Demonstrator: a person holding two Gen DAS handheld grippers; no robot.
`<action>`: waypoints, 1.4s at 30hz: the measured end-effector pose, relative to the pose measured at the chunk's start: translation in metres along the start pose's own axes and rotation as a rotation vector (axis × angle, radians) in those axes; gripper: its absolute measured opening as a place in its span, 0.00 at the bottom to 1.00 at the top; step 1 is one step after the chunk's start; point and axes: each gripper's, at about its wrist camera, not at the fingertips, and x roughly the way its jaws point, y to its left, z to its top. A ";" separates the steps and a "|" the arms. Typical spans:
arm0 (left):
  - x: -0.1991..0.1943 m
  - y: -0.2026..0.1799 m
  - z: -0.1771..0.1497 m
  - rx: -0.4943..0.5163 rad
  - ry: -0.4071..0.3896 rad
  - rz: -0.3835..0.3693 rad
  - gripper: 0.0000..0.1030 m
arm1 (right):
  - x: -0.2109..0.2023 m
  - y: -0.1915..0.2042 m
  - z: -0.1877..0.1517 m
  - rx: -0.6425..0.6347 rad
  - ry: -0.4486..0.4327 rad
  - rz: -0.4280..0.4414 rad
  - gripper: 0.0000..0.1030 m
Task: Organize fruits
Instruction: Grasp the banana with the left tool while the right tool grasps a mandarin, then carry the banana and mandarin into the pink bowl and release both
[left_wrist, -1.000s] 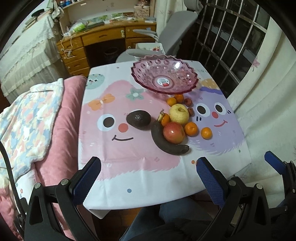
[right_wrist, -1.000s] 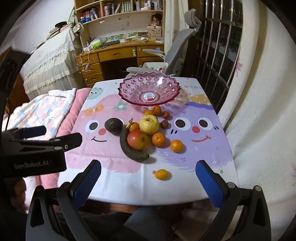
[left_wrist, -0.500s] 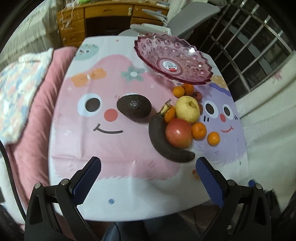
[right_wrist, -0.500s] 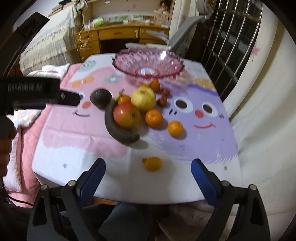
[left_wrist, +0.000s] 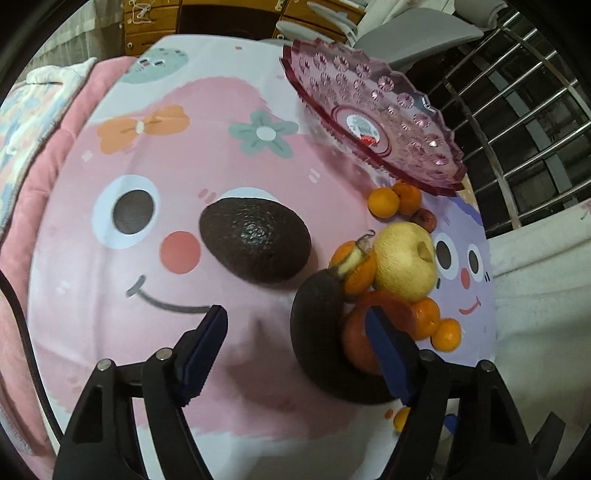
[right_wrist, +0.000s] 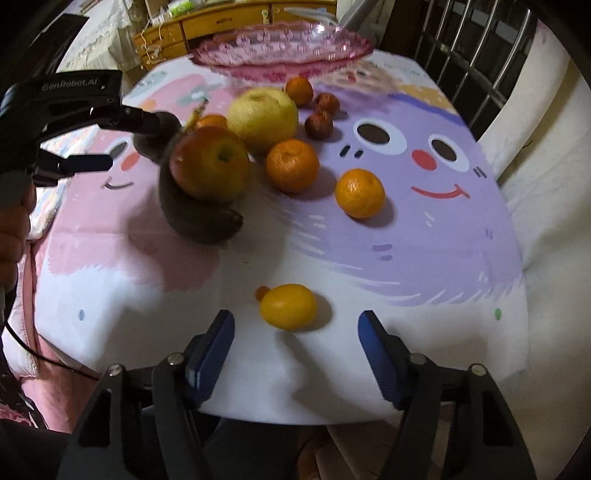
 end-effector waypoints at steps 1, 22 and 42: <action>0.005 0.000 0.002 -0.003 0.012 -0.004 0.67 | 0.005 -0.003 0.002 0.005 0.017 0.015 0.61; 0.048 0.007 0.010 -0.011 0.077 -0.127 0.49 | 0.027 -0.008 0.012 0.046 0.060 0.108 0.38; 0.029 -0.006 -0.003 0.085 -0.012 -0.162 0.28 | 0.025 -0.016 0.004 0.150 0.020 0.123 0.36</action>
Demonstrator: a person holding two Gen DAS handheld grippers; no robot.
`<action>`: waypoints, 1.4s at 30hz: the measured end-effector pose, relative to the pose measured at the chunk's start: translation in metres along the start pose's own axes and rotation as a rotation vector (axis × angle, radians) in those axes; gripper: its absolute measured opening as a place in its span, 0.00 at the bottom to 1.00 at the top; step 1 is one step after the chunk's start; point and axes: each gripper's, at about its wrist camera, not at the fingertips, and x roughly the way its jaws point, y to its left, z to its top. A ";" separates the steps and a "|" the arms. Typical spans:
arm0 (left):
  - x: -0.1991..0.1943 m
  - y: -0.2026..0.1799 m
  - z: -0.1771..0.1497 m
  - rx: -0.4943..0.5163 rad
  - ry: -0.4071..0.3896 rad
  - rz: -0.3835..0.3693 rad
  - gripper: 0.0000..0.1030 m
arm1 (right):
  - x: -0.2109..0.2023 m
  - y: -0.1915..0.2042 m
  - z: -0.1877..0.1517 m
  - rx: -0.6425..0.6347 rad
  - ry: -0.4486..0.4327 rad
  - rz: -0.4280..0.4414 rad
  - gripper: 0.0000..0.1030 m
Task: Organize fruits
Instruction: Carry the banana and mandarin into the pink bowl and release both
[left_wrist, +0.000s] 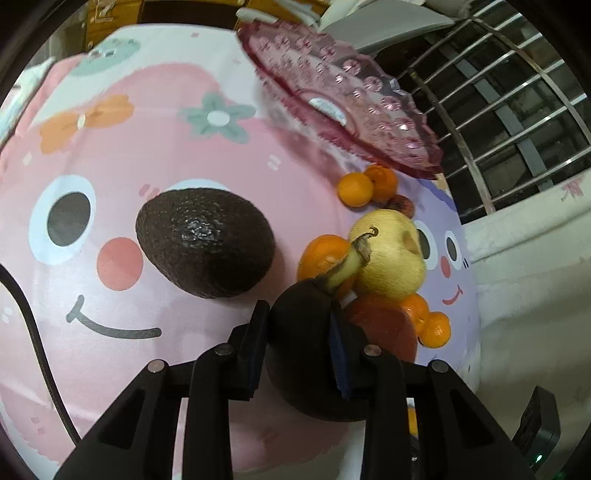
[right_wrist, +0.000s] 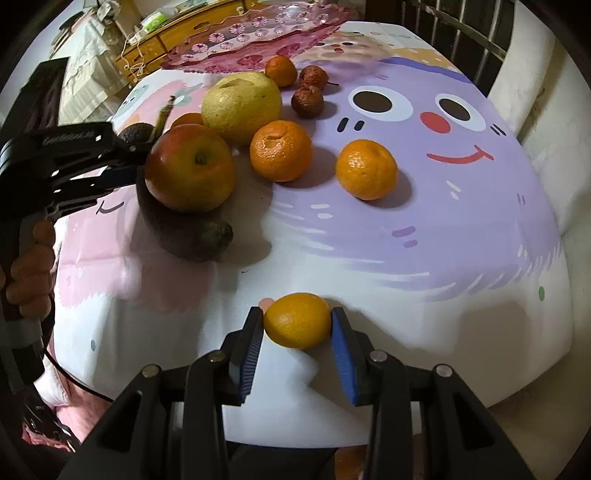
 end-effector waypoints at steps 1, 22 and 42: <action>-0.004 -0.003 -0.002 0.015 -0.015 0.001 0.28 | -0.001 0.000 0.000 0.005 -0.004 0.001 0.36; -0.081 -0.028 -0.026 0.137 -0.211 -0.007 0.28 | -0.047 0.008 0.011 -0.016 -0.161 0.027 0.36; -0.169 -0.096 0.064 0.242 -0.450 0.009 0.27 | -0.109 0.013 0.112 -0.151 -0.383 0.080 0.36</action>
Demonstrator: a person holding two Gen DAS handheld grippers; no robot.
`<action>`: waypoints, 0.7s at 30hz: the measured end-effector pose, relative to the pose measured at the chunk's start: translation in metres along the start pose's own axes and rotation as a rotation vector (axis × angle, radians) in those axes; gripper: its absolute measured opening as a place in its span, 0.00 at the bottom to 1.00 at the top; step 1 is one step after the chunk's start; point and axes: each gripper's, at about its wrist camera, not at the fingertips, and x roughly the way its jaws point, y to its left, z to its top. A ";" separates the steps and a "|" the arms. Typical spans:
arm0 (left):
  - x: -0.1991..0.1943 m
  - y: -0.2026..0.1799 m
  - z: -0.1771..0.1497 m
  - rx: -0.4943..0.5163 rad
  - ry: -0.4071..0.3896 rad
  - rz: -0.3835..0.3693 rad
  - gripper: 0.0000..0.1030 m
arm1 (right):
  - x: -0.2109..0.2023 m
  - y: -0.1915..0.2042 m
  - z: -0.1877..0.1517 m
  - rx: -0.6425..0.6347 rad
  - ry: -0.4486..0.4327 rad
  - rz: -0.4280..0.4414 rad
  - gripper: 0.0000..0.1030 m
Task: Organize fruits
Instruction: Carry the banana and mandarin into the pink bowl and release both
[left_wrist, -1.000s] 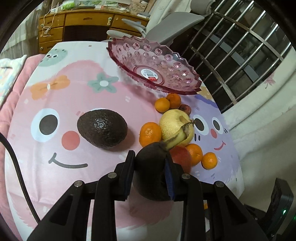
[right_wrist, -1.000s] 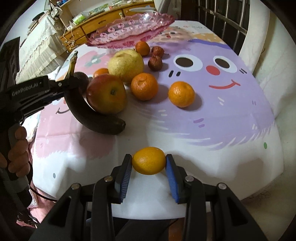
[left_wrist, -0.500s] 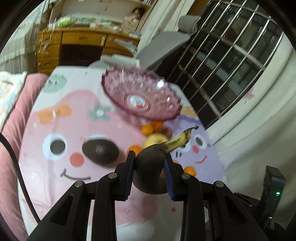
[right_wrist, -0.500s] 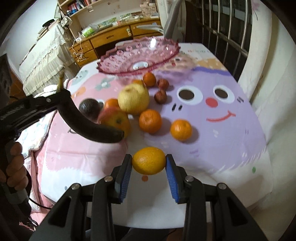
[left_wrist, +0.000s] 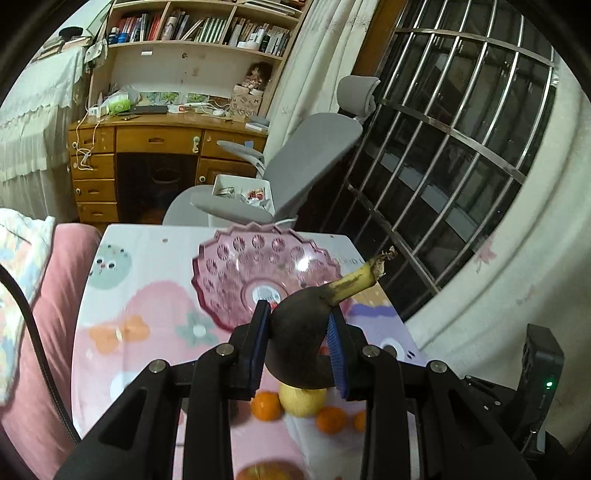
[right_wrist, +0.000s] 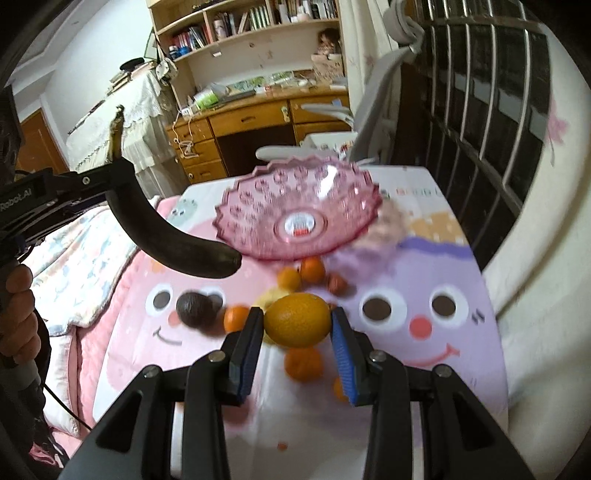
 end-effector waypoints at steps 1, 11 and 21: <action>0.008 0.001 0.006 -0.003 -0.002 0.007 0.27 | 0.003 -0.002 0.006 -0.003 -0.008 0.007 0.36; 0.092 0.015 0.024 -0.093 0.066 0.066 0.27 | 0.052 -0.022 0.061 -0.049 -0.040 0.077 0.36; 0.171 0.037 0.025 -0.192 0.170 0.178 0.27 | 0.128 -0.039 0.085 -0.104 0.049 0.124 0.36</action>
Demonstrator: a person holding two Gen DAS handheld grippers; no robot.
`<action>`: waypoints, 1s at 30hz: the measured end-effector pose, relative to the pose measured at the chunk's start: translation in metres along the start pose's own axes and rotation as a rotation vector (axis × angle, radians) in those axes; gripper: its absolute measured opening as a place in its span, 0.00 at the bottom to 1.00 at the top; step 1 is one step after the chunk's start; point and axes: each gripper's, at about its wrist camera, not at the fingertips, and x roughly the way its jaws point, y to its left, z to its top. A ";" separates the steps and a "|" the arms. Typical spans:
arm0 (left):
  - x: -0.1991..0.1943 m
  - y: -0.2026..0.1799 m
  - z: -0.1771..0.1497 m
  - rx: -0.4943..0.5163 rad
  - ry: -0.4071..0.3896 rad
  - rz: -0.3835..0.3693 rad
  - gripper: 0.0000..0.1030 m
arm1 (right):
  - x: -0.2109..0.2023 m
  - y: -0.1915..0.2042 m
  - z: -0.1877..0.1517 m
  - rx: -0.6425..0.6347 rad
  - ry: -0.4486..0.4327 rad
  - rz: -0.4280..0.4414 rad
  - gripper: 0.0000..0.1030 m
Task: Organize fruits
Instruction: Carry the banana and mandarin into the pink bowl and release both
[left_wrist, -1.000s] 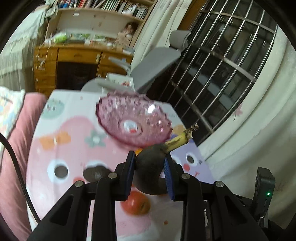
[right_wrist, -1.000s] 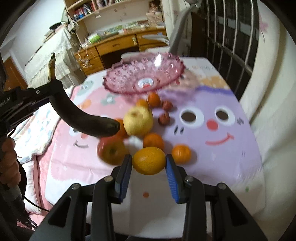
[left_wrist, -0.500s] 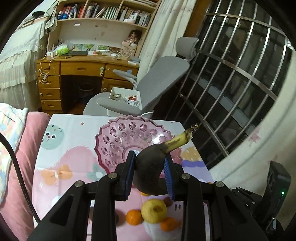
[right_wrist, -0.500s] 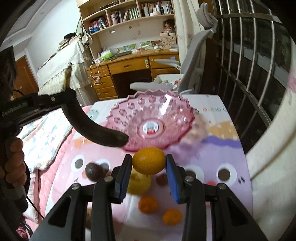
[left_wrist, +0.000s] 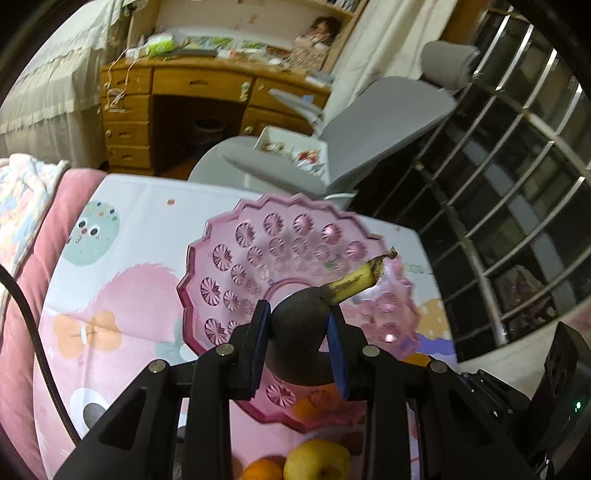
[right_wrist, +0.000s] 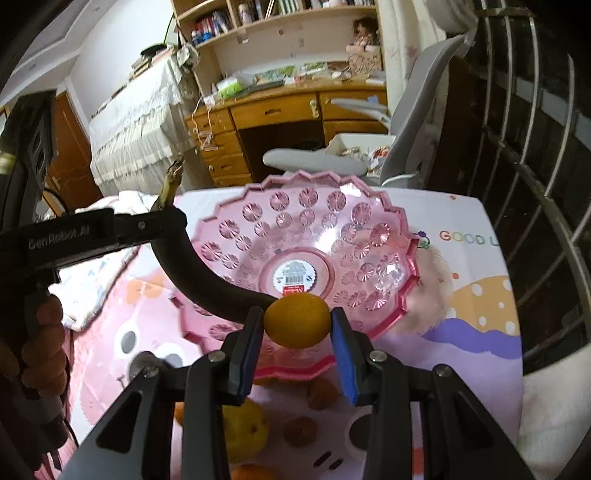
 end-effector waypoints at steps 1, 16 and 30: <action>0.009 0.001 0.001 -0.010 0.013 0.016 0.27 | 0.006 -0.002 0.000 -0.002 0.011 0.002 0.36; 0.047 0.013 0.006 -0.082 0.033 0.132 0.60 | 0.043 -0.021 -0.001 0.014 0.089 0.015 0.37; -0.004 0.013 -0.001 -0.059 -0.048 0.103 0.65 | 0.023 -0.017 0.000 0.040 0.035 0.007 0.57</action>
